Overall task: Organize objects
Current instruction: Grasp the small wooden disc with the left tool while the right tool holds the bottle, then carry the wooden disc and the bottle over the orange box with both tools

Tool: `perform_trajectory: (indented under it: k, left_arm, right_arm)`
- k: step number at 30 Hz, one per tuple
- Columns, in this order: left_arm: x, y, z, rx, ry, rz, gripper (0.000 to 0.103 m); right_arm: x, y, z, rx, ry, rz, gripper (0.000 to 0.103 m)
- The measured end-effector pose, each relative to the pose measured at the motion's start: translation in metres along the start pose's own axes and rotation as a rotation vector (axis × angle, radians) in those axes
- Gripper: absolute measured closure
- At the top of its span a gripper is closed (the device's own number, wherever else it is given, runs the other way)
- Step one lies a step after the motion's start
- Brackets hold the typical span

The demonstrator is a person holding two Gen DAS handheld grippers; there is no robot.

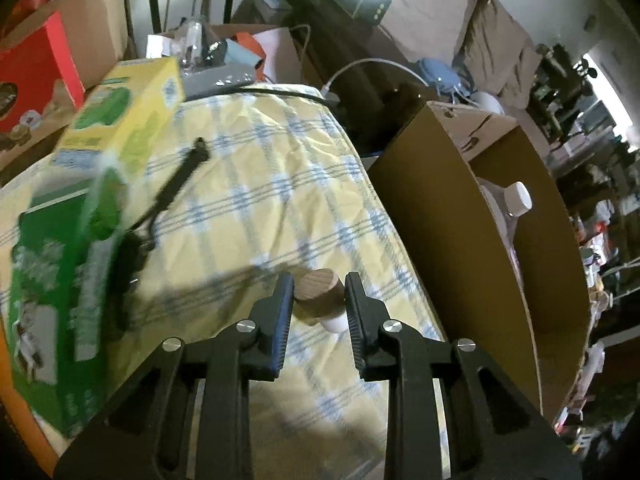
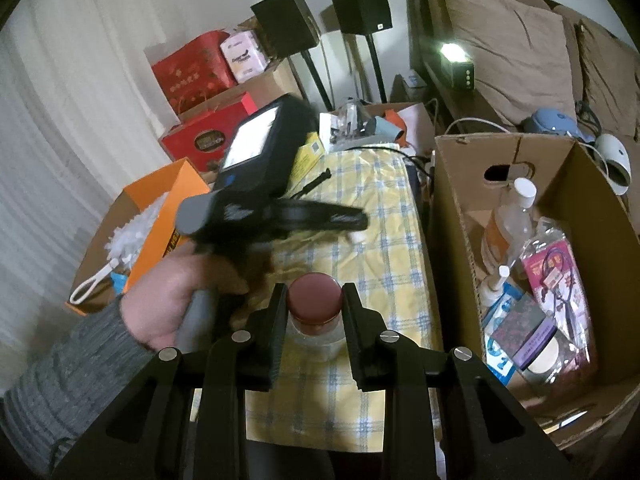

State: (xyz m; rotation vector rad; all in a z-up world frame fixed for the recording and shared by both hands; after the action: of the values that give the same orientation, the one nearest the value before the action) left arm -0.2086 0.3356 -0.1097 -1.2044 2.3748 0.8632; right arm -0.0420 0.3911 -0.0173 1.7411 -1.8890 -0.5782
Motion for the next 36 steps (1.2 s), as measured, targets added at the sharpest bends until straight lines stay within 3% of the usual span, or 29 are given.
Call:
perform_trajectory:
  k: [18,36]
  left_arm:
    - [-0.003,-0.037,-0.147,-0.238,0.086,0.074,0.079]
    - [0.034,-0.068,-0.25,-0.354,0.185,0.03,0.079]
  right_arm:
    - [0.023,0.045,-0.012,-0.086,-0.066,0.007,0.077]
    - [0.112,0.068,-0.032,-0.122,-0.023,-0.096,0.077]
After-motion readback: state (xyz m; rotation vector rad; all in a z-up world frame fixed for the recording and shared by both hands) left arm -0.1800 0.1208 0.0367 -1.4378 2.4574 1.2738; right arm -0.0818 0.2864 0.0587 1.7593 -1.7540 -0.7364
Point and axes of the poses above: each gripper's, at about its wrist camera, not at the fingertips, and z roughly the way its jaws point, x to its left, y to its top, the point moved 2 cm from there along z, roughly the way its jaws point, and after that the axes turned 15 degrees about -y, right-handed, at the moved point
